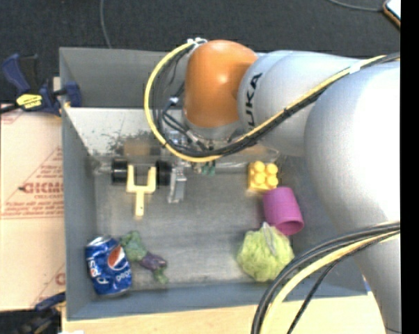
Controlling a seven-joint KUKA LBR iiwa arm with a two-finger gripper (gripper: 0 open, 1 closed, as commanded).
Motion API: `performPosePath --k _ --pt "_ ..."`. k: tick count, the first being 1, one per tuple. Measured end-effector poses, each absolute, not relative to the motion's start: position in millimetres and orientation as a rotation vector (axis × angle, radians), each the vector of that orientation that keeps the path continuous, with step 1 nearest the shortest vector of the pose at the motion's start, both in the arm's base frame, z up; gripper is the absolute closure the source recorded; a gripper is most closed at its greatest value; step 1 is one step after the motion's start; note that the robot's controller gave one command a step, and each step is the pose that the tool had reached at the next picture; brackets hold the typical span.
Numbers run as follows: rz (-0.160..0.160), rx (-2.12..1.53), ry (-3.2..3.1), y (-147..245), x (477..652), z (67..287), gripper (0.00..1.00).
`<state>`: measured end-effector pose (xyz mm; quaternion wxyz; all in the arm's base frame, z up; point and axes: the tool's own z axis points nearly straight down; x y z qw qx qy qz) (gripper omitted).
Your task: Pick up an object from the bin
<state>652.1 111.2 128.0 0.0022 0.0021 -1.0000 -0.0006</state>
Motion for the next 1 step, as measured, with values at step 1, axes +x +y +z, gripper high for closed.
performPosePath --k 1 --pt "-0.003 0.002 -3.145 110.9 654.4 132.6 0.0"
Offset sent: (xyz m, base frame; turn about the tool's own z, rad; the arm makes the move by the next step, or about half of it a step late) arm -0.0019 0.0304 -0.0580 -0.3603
